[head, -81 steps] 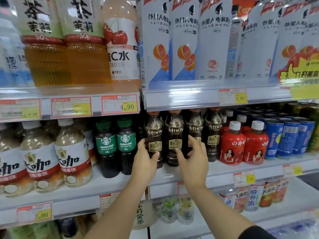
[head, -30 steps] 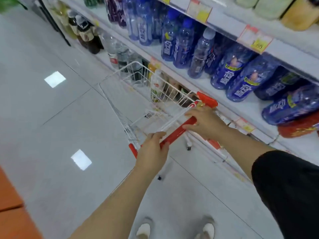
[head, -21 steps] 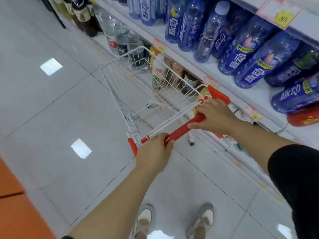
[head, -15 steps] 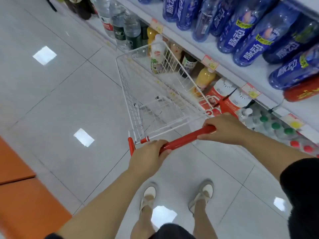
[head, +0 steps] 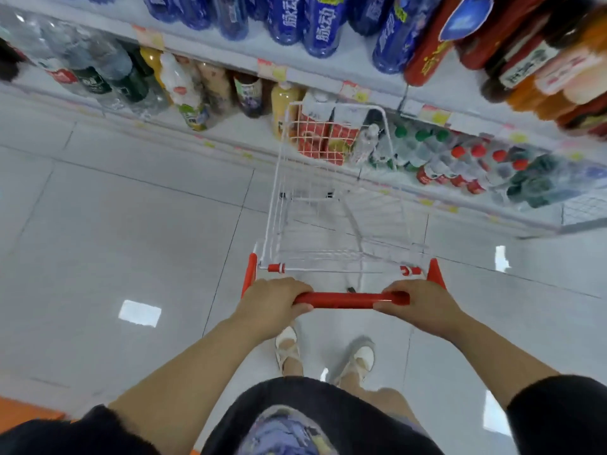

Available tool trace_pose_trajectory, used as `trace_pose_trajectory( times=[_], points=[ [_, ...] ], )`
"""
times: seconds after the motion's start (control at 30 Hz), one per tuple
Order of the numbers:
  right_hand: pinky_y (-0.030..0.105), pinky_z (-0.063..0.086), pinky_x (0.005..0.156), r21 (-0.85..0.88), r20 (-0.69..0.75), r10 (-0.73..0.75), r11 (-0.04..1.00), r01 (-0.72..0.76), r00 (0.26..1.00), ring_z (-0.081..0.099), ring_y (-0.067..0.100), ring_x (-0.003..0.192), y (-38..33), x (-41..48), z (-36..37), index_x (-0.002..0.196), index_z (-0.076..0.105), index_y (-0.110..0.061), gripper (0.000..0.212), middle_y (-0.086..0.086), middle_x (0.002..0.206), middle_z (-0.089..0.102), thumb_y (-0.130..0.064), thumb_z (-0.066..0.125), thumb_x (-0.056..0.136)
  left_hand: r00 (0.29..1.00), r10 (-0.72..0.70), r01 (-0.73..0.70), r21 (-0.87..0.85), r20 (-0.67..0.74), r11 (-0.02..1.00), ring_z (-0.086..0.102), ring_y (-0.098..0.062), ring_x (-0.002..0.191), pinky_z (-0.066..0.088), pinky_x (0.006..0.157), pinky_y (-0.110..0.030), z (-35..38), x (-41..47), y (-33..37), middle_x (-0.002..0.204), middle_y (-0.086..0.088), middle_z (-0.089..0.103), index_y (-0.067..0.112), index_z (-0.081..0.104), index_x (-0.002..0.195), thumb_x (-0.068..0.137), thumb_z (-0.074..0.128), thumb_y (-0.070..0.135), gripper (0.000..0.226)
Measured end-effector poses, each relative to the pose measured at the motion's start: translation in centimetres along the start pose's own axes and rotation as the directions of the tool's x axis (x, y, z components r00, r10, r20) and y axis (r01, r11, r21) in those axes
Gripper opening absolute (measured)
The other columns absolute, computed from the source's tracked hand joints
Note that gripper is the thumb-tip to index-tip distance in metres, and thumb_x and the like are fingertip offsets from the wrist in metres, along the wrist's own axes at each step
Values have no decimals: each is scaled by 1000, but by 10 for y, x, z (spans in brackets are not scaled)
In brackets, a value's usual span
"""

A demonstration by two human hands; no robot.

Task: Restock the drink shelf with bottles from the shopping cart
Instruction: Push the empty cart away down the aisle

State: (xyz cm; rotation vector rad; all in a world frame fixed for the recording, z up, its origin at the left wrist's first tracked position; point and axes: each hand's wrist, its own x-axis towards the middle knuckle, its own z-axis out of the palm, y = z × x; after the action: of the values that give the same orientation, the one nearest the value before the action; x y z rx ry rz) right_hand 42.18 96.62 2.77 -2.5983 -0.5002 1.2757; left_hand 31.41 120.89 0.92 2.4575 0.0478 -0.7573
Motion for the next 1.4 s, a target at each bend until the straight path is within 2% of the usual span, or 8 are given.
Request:
trace_pose_trajectory(
  times=[0.23, 0.4, 0.53, 0.7, 0.93, 1.13, 1.27, 1.4],
  points=[
    [25, 49, 75, 220, -159, 236, 955, -199, 958, 60, 10, 77, 93, -71, 25, 92, 63, -23, 38, -5, 83, 65, -58, 59, 78, 989, 138, -127, 160, -55, 979, 50, -13, 118, 29, 102, -27, 28, 48, 88, 131, 11, 51, 31, 47, 129, 90, 52, 45, 41],
    [40, 12, 117, 71, -418, 264, 964, -258, 869, 60, 17, 108, 170, -121, 58, 119, 59, -22, 37, -5, 106, 68, -39, 60, 86, 966, 218, -163, 324, -139, 932, 51, -13, 113, 12, 111, -33, 59, 81, 167, 118, 14, 56, 34, 55, 119, 91, 51, 42, 30],
    [30, 36, 101, 317, -403, 413, 900, -299, 817, 56, 18, 111, 230, -155, 70, 124, 57, -22, 37, -5, 115, 63, -36, 55, 90, 923, 321, -214, 410, -213, 887, 54, -22, 109, 20, 107, -50, 92, 103, 224, 104, 7, 64, 32, 68, 101, 75, 74, 31, 27],
    [27, 45, 82, 462, -395, 529, 821, -335, 751, 54, 13, 110, 287, -197, 86, 126, 53, -25, 35, -8, 118, 59, -37, 50, 92, 918, 318, -222, 358, -238, 907, 33, -28, 126, 26, 106, -56, 129, 121, 305, 128, -7, 52, 24, 68, 110, 75, 74, 22, 35],
    [31, 43, 80, 585, -386, 675, 706, -398, 629, 61, 20, 91, 347, -252, 111, 112, 61, -23, 24, -5, 102, 67, -34, 52, 93, 901, 434, -417, 330, 26, 847, 24, -27, 139, 22, 113, -48, 181, 131, 408, 145, -7, 34, 21, 51, 131, 89, 55, 22, 42],
    [34, 24, 110, 667, -327, 787, 585, -463, 523, 60, 14, 86, 381, -282, 139, 108, 62, -28, 23, -8, 94, 69, -41, 52, 91, 830, 448, -558, 455, 333, 694, -6, -26, 145, 11, 117, -47, 227, 148, 474, 156, -7, -18, 33, 6, 149, 94, 46, 30, 68],
    [24, 27, 78, 779, -267, 849, 469, -417, 456, 39, 13, 73, 399, -294, 153, 107, 63, -25, 27, -6, 81, 64, -43, 55, 88, 752, 471, -656, 464, 460, 595, -3, -27, 145, 13, 117, -46, 255, 158, 517, 155, -6, -23, 34, -3, 148, 95, 47, 30, 73],
    [21, 35, 67, 902, -143, 891, 296, -313, 430, 49, 11, 77, 414, -306, 171, 108, 61, -26, 28, -14, 67, 55, -44, 58, 87, 596, 592, -793, 514, 542, 327, -5, -26, 145, 8, 116, -48, 285, 174, 572, 157, -3, -17, 30, 4, 149, 95, 46, 29, 68]
  ],
)
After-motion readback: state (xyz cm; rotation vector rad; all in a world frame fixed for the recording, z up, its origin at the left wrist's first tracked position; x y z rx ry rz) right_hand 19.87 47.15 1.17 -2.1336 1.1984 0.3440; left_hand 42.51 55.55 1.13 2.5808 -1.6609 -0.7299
